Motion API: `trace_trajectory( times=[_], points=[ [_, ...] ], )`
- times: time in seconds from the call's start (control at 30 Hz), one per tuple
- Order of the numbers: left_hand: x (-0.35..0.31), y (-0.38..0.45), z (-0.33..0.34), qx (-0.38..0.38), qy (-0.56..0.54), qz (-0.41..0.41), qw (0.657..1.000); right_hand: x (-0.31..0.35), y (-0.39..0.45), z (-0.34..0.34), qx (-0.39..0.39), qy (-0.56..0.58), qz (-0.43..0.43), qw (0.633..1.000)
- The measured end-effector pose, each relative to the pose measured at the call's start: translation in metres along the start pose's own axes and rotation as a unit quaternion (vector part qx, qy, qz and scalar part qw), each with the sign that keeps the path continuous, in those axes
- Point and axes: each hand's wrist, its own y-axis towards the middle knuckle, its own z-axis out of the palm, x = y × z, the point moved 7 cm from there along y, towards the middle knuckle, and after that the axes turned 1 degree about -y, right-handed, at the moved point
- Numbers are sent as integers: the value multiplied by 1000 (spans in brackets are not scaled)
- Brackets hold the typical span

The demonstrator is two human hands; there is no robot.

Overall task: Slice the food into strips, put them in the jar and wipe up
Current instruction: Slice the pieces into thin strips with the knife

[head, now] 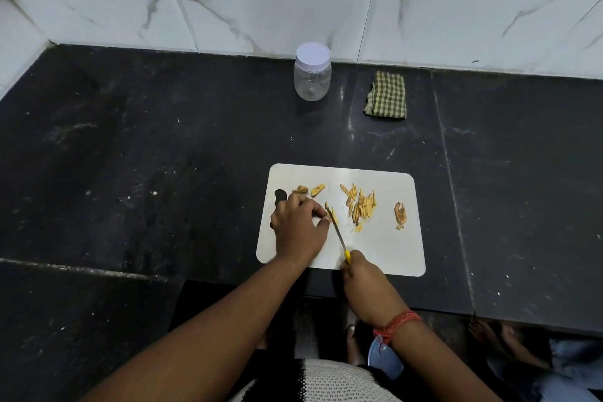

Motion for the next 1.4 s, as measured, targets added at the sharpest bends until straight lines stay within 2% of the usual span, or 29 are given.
trace_trajectory(
  times=[0.33,0.67,1.23,1.3,1.4],
  points=[
    [0,5,2,8,-1,-22,1000,-3,3,3,21,-18,6,1000],
    [-3,4,1,2,8,-16,1000,0,7,4,55,-24,21,998],
    [-5,0,1,-10,33,-2,999,-12,-21,11,70,-39,3,997],
    [-5,-1,1,-9,33,5,999,-15,-25,8,74,-15,1,997],
    [-4,-2,1,-5,21,11,1000,-23,-30,-2,57,83,27,995]
  ],
)
